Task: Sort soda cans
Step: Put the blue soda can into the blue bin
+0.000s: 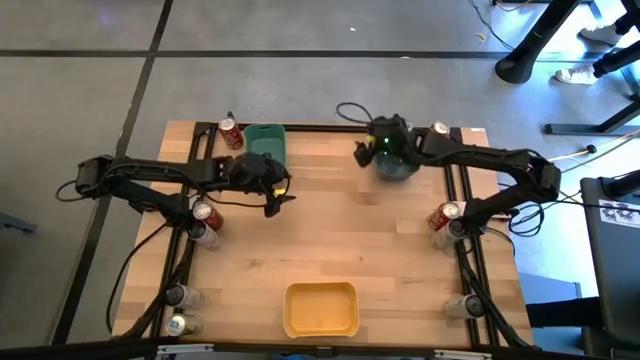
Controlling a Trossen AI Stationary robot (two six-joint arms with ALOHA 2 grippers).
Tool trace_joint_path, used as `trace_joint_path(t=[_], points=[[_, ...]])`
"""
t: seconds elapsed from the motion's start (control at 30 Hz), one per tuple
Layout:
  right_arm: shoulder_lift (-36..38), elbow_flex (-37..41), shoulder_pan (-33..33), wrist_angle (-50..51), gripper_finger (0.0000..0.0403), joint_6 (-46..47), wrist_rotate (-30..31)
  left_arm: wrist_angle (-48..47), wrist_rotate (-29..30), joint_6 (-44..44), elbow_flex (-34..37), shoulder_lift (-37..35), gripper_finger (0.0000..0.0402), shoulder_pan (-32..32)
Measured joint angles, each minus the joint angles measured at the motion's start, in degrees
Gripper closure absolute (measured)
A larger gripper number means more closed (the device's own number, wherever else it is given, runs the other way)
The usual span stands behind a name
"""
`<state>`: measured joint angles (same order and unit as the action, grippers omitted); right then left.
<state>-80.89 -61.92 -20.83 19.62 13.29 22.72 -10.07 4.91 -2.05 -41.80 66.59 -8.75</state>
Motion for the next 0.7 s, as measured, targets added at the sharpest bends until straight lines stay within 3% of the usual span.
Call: trace_joint_path(t=[0.33, 0.43, 0.57, 0.7], points=[[0.23, -0.97, 16.83, 0.05, 0.0056, -1.63, 0.15, 0.2, 0.03, 0.97, -0.2, 0.0, 0.0084, 6.22], [-0.69, -0.95, 20.56, -0.12, 0.0056, -1.64, 0.73, -1.58, 3.02, -0.2, -2.48, 0.0, 0.0084, 10.46], [-1.61, -0.97, 24.42, -0.19, 0.0056, -1.3, 2.22, -12.82, 9.59, -3.3, -8.53, 0.0, 0.0084, 17.08], [-2.59, -0.89, 27.79, 0.01, 0.0056, -0.1, 4.27, -25.7, 12.42, -13.57, -15.3, -0.07, 0.0084, 22.99]])
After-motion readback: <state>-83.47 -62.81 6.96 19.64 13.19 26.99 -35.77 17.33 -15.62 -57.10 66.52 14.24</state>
